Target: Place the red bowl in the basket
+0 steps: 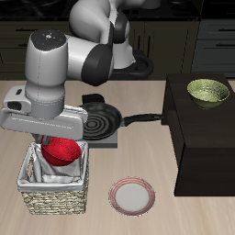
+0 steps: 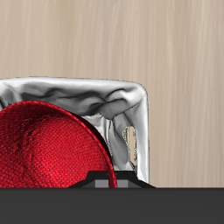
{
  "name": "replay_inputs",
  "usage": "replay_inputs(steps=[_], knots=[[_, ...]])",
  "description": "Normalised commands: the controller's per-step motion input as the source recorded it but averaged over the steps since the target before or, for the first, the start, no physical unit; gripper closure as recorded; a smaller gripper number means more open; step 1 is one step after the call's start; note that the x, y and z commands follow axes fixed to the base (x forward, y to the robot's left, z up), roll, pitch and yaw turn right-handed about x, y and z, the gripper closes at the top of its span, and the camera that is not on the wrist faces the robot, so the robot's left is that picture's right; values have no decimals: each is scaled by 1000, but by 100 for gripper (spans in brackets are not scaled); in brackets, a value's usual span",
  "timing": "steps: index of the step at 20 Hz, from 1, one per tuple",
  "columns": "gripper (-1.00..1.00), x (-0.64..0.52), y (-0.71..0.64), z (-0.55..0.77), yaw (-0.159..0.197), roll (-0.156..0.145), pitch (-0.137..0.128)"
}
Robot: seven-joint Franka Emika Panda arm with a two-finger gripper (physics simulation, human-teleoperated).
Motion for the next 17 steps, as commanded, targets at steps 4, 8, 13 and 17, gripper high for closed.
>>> replay_inputs(steps=[4,8,13,17], knots=[[100,-47,-15,-161,61,-20,8],[-100,-71,46,5,21,35,1],[-100,-101,29,132,14,20,-26],[-100,-103,85,80,38,28,-18]])
